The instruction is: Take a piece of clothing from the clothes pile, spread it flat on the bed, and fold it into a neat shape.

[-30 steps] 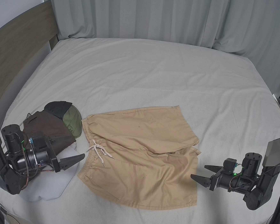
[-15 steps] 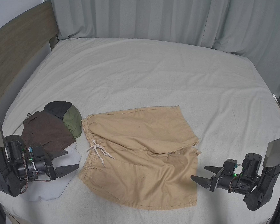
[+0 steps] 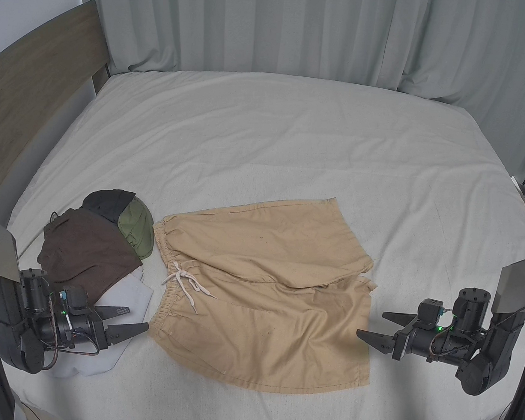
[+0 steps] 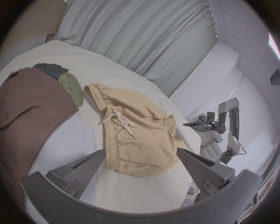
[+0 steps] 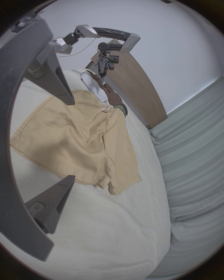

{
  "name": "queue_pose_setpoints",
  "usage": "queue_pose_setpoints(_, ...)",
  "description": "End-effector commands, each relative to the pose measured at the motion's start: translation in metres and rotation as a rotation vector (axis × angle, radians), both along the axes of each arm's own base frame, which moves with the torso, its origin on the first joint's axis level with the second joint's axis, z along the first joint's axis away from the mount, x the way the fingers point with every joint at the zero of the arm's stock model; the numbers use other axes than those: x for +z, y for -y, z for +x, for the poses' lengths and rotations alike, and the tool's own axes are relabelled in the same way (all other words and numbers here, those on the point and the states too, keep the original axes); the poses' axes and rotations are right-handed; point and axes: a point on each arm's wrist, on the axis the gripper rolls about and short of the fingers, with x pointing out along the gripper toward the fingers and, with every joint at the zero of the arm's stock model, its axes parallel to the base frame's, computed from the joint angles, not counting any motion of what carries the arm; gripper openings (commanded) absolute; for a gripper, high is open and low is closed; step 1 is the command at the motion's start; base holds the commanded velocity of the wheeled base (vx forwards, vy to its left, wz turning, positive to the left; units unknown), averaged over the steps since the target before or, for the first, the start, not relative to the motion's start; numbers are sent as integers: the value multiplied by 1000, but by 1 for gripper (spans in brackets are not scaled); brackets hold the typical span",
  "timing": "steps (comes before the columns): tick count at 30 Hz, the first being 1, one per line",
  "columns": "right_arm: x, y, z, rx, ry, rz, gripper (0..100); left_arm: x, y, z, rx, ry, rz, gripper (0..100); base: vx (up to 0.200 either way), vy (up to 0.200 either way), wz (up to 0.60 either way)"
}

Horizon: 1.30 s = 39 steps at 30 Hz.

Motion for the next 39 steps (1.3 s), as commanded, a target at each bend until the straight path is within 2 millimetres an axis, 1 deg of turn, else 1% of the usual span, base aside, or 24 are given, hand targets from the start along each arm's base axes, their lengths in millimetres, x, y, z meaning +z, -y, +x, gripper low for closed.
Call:
queue_pose_setpoints(1, -1, 0, 0, 1, -2, 0, 100, -15, -1, 0, 1, -56, -8, 100, 0, 0, 0)
queue_pose_setpoints(7, -1, 0, 0, -1, -5, -1, 100, -23, -3, 4, 17, -84, -16, 100, 0, 0, 0)
queue_pose_setpoints(16, -1, 0, 0, -1, -5, -1, 100, -47, -1, 18, 77, -154, -8, 100, 0, 0, 0)
queue_pose_setpoints(22, -2, 1, 0, -2, -7, -1, 100, -41, 5, 23, 119, -238, -109, 100, 0, 0, 0)
queue_pose_setpoints(31, -3, 1, 1, -2, -10, -2, 100, -44, 13, 26, 135, -254, -100, 100, 0, 0, 0)
queue_pose_setpoints(34, -4, 1, 1, -4, -15, -2, 100, -51, 19, 26, 133, -283, -94, 100, 0, 0, 0)
queue_pose_setpoints(39, -5, 1, 1, -3, -14, -5, 100, -59, 22, 31, 168, -288, -69, 100, 0, 0, 0)
